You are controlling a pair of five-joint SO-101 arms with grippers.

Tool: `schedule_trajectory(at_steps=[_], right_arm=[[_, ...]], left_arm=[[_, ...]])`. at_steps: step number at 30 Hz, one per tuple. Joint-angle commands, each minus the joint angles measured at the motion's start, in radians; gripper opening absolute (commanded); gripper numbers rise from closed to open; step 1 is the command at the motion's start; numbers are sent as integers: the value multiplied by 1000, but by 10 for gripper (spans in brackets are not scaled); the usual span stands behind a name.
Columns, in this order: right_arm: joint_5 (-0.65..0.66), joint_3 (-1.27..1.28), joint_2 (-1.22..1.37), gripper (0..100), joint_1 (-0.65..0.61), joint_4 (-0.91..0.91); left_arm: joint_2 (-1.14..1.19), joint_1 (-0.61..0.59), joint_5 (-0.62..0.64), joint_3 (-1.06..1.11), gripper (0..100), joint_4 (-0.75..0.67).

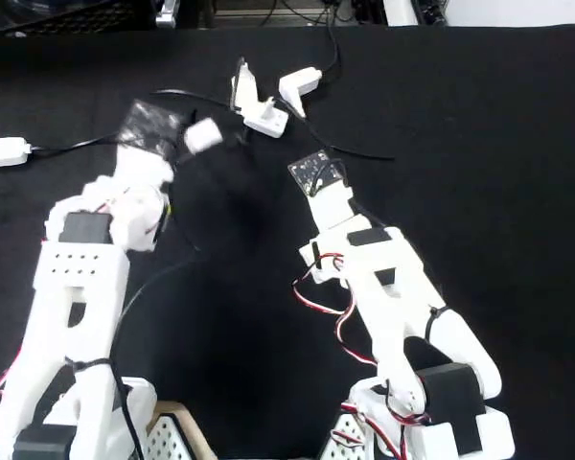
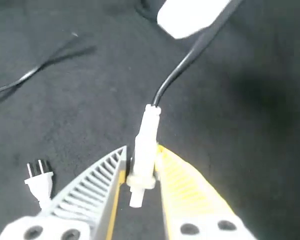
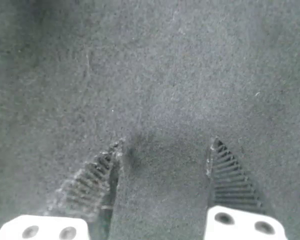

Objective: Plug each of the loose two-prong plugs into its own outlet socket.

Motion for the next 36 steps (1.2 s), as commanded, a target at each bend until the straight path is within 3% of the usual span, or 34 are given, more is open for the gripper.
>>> schedule_trajectory(at_steps=[1, 10, 13, 17, 20, 22, 26, 28, 30, 36], right_arm=[[5, -8, -36, 259, -14, -12], [5, -8, -36, 259, -14, -14], [2, -8, -36, 259, -14, -14], [0, -2, -36, 259, -14, -14], [3, 2, -42, 259, -14, -14], [2, 2, -42, 259, -14, -14], [-3, 2, -42, 258, -14, -14], [-3, 2, -44, 258, -14, -14], [-3, 2, -44, 258, -14, -14], [-3, -1, -45, 258, -15, -6]], left_arm=[[-97, -8, -32, -133, 29, 106], [-342, -10, -319, -134, 30, 489], [-425, -12, -307, -139, 30, 511], [-557, -1, -75, -128, 30, 425], [-626, 28, 155, -91, 30, 288], [-666, 61, 244, -30, 30, 183], [-726, 122, 233, 113, 28, 17], [-750, 101, 218, 166, 28, -40], [-772, 67, 279, 202, 28, -95], [-842, 48, 770, 216, 29, -244]])
